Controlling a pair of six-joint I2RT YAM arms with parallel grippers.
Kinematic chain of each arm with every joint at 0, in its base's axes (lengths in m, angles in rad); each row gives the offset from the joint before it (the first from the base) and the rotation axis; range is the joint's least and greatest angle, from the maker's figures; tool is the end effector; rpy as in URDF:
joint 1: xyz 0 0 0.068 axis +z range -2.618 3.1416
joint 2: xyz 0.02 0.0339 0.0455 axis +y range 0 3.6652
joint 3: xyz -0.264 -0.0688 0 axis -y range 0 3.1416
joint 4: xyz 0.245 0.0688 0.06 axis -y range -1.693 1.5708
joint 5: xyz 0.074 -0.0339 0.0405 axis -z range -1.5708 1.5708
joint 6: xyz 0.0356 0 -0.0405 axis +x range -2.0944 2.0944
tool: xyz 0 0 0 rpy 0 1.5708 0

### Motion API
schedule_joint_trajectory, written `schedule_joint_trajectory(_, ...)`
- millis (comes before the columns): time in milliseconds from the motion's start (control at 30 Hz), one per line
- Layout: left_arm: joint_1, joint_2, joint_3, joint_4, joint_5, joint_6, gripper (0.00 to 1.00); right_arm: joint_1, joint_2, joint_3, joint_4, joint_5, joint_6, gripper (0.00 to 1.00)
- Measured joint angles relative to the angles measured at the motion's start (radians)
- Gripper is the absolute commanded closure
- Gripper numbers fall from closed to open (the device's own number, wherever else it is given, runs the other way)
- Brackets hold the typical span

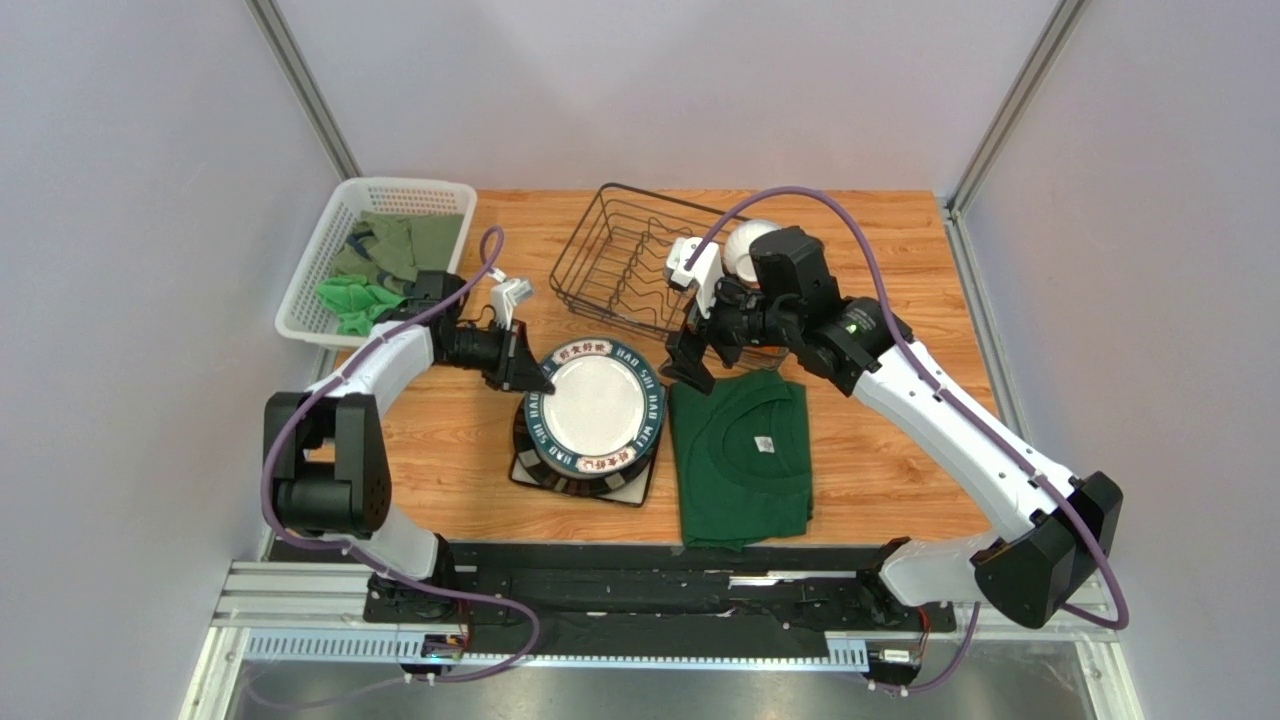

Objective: Unload the mixed dishes from the dish rack
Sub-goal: Place the plate at the center of the board.

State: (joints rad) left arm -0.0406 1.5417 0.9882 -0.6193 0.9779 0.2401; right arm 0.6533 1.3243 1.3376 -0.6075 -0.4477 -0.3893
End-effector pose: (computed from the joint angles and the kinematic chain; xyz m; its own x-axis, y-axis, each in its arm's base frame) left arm 0.2872 -0.0412 0.2131 -0.8129 0.1660 -0.5583 0.5530 0.5207 -0.6504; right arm 0.2191 0.1871 0.3734 -0.0952 -0.5038 -0.8586 -0.9392 0.3314 -0.0903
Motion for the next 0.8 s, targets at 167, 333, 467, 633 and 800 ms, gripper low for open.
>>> schedule_joint_trajectory(167, 0.010, 0.058, 0.000, -0.003, -0.024, -0.009, 1.00, 0.000, -0.014, -0.010, 0.003, 0.010, -0.013, 0.00)
schedule_joint_trajectory(333, 0.010, 0.103, 0.001, -0.023, -0.031, -0.011, 1.00, 0.000, -0.032, -0.038, 0.008, 0.027, -0.030, 0.00)
schedule_joint_trajectory(467, 0.015, 0.146, 0.002, -0.055, -0.037, -0.011, 1.00, 0.000, -0.045, -0.079, 0.019, 0.057, -0.059, 0.00)
schedule_joint_trajectory(633, 0.025, 0.156, 0.004, -0.078, -0.042, -0.012, 0.91, -0.002, -0.064, -0.148, 0.042, 0.108, -0.095, 0.00)
schedule_joint_trajectory(800, 0.029, 0.156, 0.013, -0.091, -0.047, -0.012, 0.70, -0.008, -0.066, -0.172, 0.048, 0.135, -0.109, 0.00)
